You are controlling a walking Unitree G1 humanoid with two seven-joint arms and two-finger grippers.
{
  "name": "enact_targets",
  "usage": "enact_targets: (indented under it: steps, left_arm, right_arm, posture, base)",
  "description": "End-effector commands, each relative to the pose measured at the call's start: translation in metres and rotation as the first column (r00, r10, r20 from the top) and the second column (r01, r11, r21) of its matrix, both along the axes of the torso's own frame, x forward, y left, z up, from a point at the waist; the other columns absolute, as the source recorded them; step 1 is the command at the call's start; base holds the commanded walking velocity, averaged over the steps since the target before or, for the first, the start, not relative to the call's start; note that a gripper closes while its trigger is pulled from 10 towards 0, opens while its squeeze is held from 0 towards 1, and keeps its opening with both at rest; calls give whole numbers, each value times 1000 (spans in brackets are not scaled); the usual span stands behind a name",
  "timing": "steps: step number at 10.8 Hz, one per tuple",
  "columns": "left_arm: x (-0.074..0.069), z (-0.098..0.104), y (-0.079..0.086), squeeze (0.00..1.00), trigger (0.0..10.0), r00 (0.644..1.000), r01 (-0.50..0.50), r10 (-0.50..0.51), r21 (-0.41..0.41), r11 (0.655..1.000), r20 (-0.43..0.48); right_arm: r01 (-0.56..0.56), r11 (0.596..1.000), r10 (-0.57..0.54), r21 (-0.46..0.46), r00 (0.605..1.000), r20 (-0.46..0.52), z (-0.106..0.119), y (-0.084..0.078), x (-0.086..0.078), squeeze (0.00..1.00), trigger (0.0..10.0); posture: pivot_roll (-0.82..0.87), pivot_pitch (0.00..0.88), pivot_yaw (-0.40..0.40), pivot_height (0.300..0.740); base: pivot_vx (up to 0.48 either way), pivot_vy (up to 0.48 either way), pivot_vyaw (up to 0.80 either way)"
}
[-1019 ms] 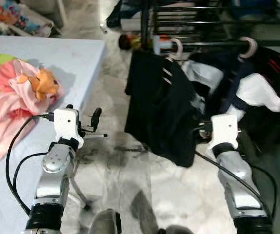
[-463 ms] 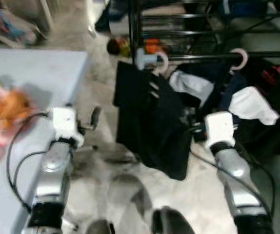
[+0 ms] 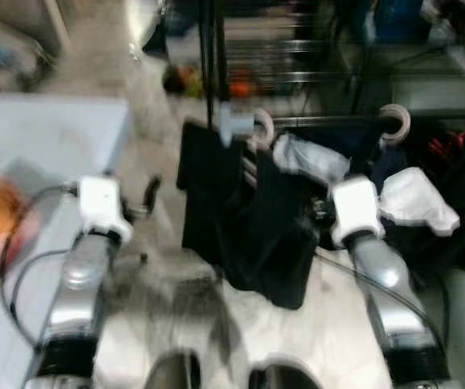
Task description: Hang hanger
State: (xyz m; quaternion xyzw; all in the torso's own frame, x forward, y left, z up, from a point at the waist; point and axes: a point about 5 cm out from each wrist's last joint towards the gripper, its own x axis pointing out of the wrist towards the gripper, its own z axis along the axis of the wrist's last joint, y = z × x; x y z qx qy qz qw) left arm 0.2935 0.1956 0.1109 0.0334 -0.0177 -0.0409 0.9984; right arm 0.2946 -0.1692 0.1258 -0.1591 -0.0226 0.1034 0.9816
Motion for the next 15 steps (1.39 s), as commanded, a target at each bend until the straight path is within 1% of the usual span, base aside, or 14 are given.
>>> enact_targets:
  steps: [1,2,3,4,5,7,8,9,11,12,13,14,15]
  left_arm:
    - [0,-1,-3,0,10000,1000,1,-1,2,1000,-15]
    - [0,-1,-2,0,10000,1000,0,0,8,1000,-14]
    - [0,-1,-2,0,10000,1000,1,-1,11,1000,-10]
    - [0,-1,-2,0,10000,1000,1,0,11,1000,-9]
    - [-1,-1,-3,0,10000,1000,0,0,13,1000,-11]
    - [-2,-1,-2,0,10000,1000,-1,1,15,1000,-14]
    - [-3,-3,-1,0,10000,1000,-3,3,18,1000,-20]
    - [-3,-3,-1,0,10000,1000,-1,2,21,1000,-23]
    - [-4,-3,-1,0,10000,1000,0,1,25,1000,-28]
    - [-4,-4,0,0,10000,999,-1,2,28,1000,-32]
    - [-4,-4,0,0,10000,999,-2,4,30,1000,-35]
    - [-4,-5,0,0,10000,999,-2,3,33,999,-43]
    - [-4,-6,-1,0,10000,999,0,1,35,999,-46]
  right_arm:
    - [-47,999,48,11,998,-37,-2,-7,0,0,10000]
    - [-93,996,94,16,994,-52,-1,-7,1,0,10000]
    - [-162,987,163,21,983,-88,-2,-6,0,0,10000]
    - [-209,977,211,26,971,-112,-3,-8,-2,0,10000]
    - [-244,969,248,47,956,-155,-6,-11,-3,0,10000]
    - [-282,959,282,26,945,-168,-7,-13,-5,0,10000]
    - [-290,957,289,16,943,-163,-5,-18,-5,0,10000]
    - [-285,958,286,27,943,-171,-6,-19,-5,0,10000]
    - [-300,954,298,19,936,-189,-7,-20,-5,0,10000]
    - [-300,954,290,-9,927,-236,-10,-24,-2,0,10000]
    - [-290,955,261,-61,921,-290,-17,-33,1,0,10000]
    - [-278,952,223,-129,916,-333,-19,-45,11,0,10000]
    - [-283,942,209,-181,916,-343,-18,-50,17,0,10000]
  posture:
    - [-67,135,10,740]
    - [-67,138,10,740]
    - [-67,138,10,740]
    - [-66,140,7,740]
    - [-66,140,7,740]
    - [-70,141,6,740]
    - [-71,142,8,740]
    - [-72,141,9,740]
    - [-69,142,9,740]
    - [-69,144,8,740]
    - [-68,143,5,740]
    - [-67,144,5,740]
    - [-68,145,4,740]
  base:
    - [0,240,0]
    - [0,0,0]
    - [0,0,0]
    - [0,0,0]
    - [0,0,0]
    - [0,0,0]
    - [0,0,800]
    - [0,0,788]
    - [0,0,0]
    - [0,0,0]
    - [0,0,0]
    - [0,0,0]
    - [0,0,0]
